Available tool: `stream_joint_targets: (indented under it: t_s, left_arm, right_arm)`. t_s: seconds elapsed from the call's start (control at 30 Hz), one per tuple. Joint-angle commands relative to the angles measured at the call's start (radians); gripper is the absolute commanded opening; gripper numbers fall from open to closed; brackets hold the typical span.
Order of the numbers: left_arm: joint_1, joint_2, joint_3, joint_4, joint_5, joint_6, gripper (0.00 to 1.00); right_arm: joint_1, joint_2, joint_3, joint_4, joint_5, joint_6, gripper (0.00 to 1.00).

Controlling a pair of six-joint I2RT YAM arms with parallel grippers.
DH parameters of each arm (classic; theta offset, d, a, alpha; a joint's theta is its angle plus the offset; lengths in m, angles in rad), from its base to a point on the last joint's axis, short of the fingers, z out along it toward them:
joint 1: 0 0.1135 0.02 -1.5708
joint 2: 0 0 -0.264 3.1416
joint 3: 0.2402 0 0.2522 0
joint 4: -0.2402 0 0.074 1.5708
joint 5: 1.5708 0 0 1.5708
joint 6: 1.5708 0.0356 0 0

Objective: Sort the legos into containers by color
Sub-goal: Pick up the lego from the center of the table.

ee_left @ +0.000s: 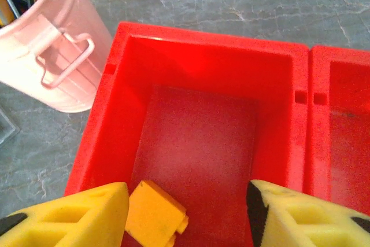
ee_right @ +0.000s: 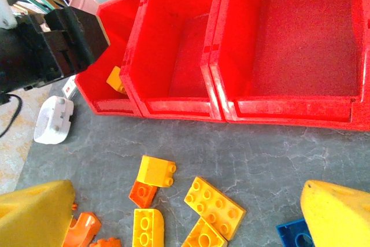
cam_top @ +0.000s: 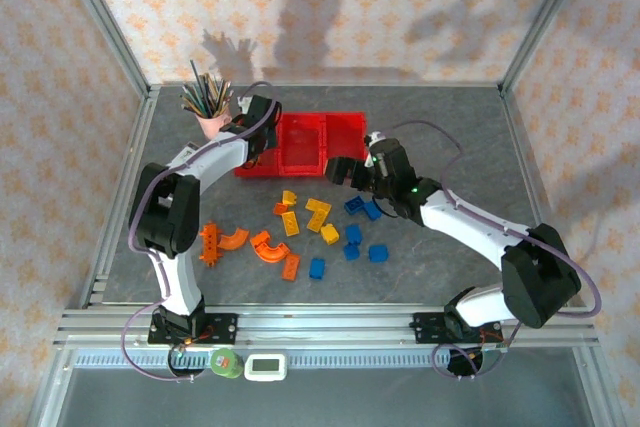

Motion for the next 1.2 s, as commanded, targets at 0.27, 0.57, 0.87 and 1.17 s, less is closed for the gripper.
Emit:
stream_joint_targets:
  t_s: [0.27,0.57,0.87,1.17]
  left_arm:
    - [-0.171,-0.37,-0.277,-0.126,0.051,-0.183,0.63]
    - [-0.426,-0.479,-0.465,-0.156,0.019,-0.482,0.68]
    - [-0.529,-0.41,-0.528,-0.092,0.041,-0.586,0.75]
    - [-0.533,-0.301,-0.523,-0.106,-0.043,-0.617,0.73]
  right_arm:
    - [0.005,-0.069,-0.094,-0.037,-0.078,-0.046,1.0]
    - [0.03,-0.105,-0.239,0.053,-0.115,-0.066,1.0]
    - [0.033,-0.092,-0.298,0.095,-0.098,-0.078,1.0]
    - [0.034,-0.097,-0.307,0.106,-0.08,-0.081,1.0]
